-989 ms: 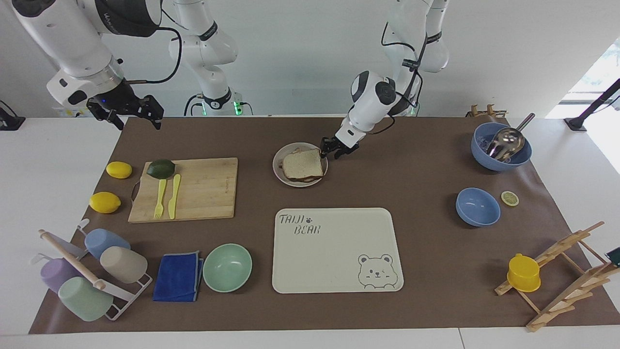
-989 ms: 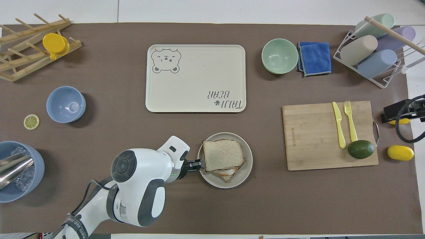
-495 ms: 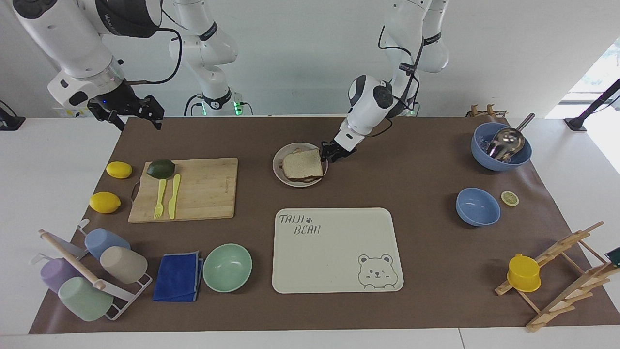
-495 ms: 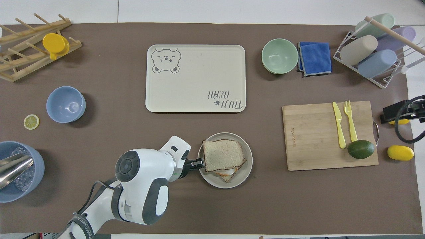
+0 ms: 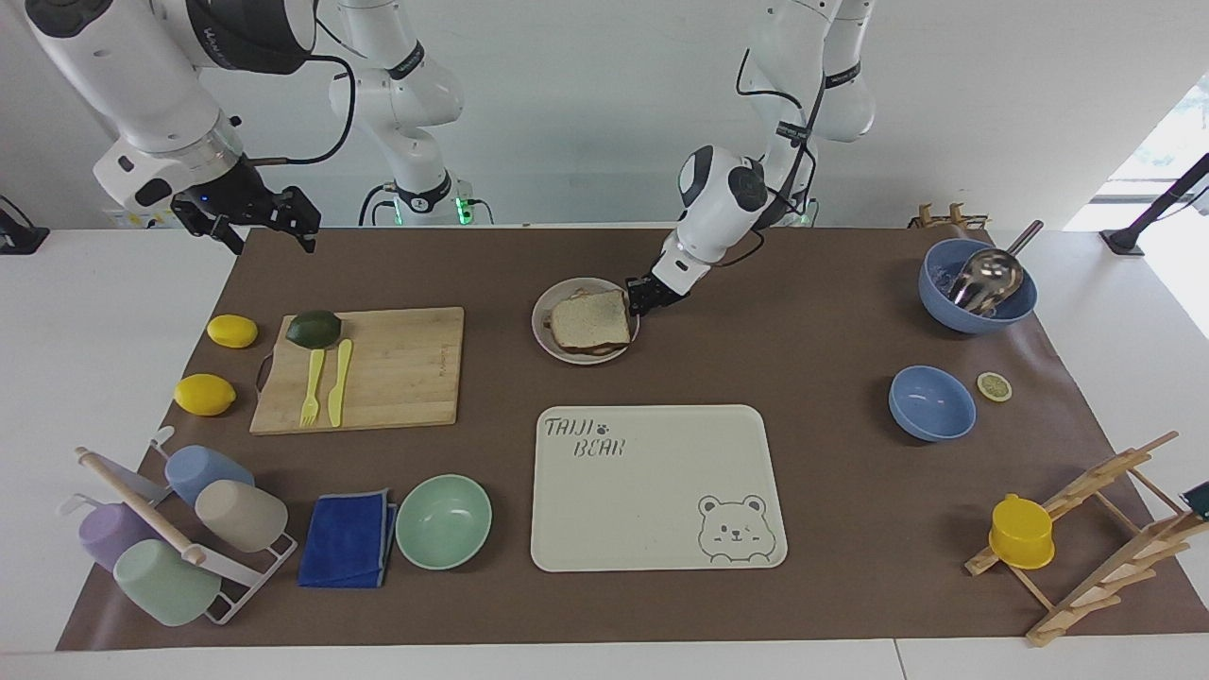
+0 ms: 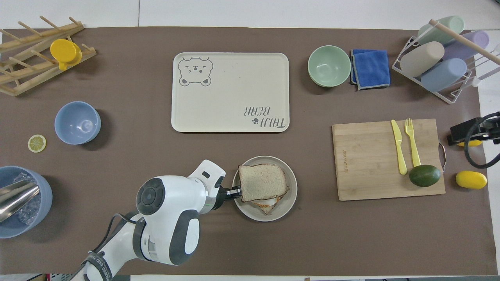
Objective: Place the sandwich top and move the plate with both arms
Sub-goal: 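Grip the plate rim nearest the robot with the left gripper, then slide the plate with the left gripper onto the bear tray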
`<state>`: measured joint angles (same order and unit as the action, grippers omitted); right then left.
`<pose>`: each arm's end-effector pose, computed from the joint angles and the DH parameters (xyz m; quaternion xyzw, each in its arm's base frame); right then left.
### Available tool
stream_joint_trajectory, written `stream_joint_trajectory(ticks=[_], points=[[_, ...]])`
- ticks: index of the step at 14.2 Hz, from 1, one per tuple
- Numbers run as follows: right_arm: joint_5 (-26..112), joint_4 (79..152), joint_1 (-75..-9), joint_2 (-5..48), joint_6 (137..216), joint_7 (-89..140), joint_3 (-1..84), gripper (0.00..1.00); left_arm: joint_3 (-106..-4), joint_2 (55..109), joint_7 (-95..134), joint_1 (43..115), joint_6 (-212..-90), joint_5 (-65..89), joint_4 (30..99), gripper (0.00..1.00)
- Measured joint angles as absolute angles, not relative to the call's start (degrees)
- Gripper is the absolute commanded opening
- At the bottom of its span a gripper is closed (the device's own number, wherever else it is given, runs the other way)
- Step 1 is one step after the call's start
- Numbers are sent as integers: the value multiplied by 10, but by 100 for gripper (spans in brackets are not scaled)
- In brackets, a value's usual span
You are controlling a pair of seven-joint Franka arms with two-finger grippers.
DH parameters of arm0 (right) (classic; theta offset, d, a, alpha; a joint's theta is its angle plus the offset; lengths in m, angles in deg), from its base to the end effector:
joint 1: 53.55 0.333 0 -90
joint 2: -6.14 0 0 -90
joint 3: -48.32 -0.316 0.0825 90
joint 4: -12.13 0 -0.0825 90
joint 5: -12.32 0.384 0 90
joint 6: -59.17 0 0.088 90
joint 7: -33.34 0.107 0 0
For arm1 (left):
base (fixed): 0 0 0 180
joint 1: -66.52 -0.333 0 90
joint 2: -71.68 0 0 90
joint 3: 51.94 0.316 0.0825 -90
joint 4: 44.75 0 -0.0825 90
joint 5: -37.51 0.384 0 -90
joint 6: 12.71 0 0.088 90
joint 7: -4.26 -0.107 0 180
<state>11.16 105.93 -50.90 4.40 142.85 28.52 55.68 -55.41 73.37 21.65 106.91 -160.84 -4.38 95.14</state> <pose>0.5290 -0.0470 0.6012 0.9973 0.0008 -0.0736 0.0021 0.3625 -0.3315 0.2977 0.9744 0.0712 -0.0595 0.2049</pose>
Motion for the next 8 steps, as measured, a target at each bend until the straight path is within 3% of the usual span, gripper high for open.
stream_joint_trajectory(ticks=[6, 8], points=[[112, 1059, -509, 44, 1429, 285, 557, 100, -550, 736, 215, 1066, -1608, -46, 949, 0], [112, 1059, -509, 44, 1429, 285, 557, 100, -547, 732, 193, 1020, -1544, -46, 924, 0]])
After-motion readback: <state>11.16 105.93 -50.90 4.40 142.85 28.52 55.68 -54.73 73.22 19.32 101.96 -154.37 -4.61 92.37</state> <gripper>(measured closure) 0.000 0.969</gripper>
